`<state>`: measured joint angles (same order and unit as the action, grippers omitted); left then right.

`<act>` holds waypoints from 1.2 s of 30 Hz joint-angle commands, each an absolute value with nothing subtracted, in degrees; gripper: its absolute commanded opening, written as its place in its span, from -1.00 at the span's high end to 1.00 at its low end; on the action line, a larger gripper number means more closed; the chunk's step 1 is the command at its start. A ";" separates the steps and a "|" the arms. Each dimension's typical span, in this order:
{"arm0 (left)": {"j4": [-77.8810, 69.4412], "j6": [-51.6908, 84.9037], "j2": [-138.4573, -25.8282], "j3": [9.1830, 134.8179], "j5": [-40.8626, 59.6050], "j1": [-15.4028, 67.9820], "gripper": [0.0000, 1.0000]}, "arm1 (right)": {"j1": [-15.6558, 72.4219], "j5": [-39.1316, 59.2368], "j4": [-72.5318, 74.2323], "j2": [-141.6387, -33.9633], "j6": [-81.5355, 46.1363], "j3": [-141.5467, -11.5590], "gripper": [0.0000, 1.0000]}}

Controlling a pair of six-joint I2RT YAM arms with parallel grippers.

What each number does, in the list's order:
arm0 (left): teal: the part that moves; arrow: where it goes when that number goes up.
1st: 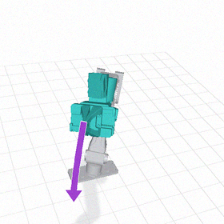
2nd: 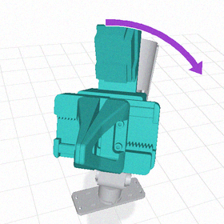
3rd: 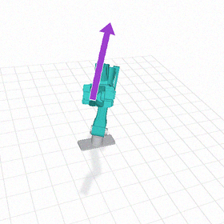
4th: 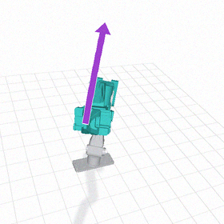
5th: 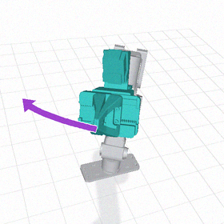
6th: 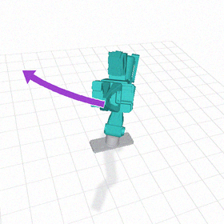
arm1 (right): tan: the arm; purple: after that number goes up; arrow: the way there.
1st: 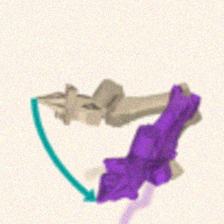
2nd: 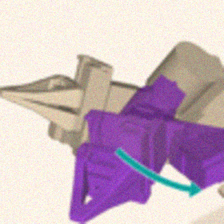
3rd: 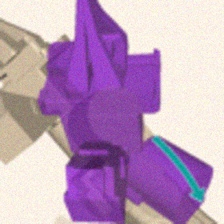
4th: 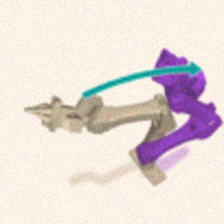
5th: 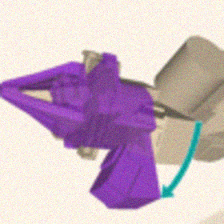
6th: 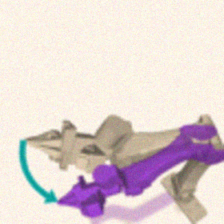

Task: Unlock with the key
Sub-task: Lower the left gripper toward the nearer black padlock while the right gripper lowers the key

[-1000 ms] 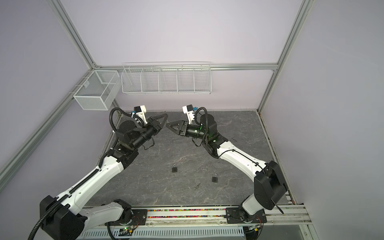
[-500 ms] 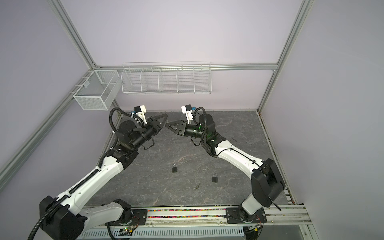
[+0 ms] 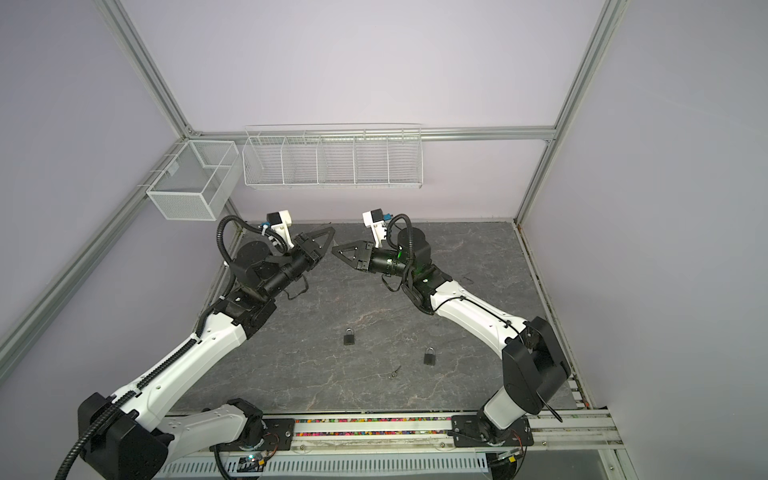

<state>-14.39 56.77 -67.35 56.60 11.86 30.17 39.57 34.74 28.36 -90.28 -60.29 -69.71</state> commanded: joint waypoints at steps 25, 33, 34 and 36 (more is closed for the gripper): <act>-15.08 54.49 -65.42 56.66 11.21 30.41 1.00 | 39.11 35.65 27.86 -89.40 -61.82 -70.62 0.87; -4.58 49.19 -63.08 58.66 8.46 30.18 -0.03 | 36.80 33.19 9.91 -83.85 -51.43 -67.77 0.87; -2.05 48.23 -62.55 58.28 7.48 30.16 -0.08 | 36.81 32.64 7.03 -83.08 -49.37 -67.33 0.87; 4.73 46.20 -61.81 57.90 5.03 30.23 -0.14 | 36.82 30.91 1.63 -81.42 -45.74 -65.98 0.87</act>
